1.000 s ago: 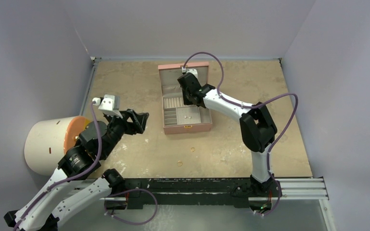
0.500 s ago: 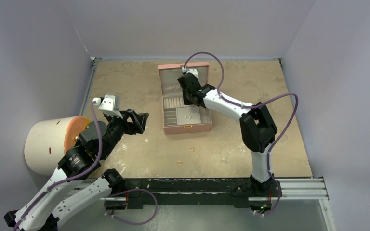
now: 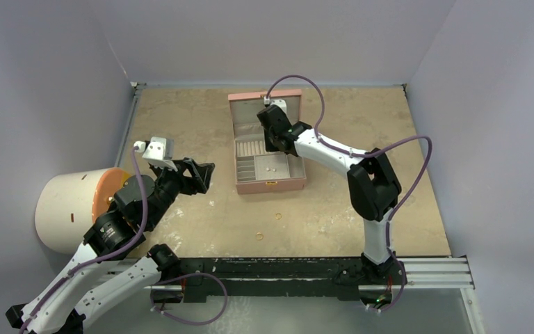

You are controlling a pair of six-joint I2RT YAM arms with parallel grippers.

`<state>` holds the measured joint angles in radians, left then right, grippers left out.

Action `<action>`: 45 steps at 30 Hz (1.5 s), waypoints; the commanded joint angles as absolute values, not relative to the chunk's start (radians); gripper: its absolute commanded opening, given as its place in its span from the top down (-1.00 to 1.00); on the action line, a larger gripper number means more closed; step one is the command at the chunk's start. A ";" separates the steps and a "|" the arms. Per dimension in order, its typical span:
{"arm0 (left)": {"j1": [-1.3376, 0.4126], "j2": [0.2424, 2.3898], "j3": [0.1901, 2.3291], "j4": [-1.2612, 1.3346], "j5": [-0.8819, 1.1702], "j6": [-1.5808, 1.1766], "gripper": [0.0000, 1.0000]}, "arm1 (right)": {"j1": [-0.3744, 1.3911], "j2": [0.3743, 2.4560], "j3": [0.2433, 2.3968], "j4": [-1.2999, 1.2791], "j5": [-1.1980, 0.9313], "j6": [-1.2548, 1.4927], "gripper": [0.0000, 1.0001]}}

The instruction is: Organize the mixed jewelry

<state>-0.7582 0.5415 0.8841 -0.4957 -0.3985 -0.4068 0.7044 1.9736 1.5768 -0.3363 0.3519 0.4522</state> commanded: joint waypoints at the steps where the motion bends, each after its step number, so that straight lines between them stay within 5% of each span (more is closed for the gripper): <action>1: -0.751 0.543 0.884 -0.469 -0.410 -0.392 -0.44 | 0.696 1.913 1.566 -0.337 0.387 0.469 1.00; 36: -0.752 0.551 0.884 -0.474 -0.420 -0.390 -0.44 | 0.691 2.081 1.610 -0.323 0.384 0.511 1.00; 45: -0.751 0.559 0.884 -0.476 -0.426 -0.388 -0.44 | 0.691 2.002 1.609 -0.344 0.368 0.502 0.63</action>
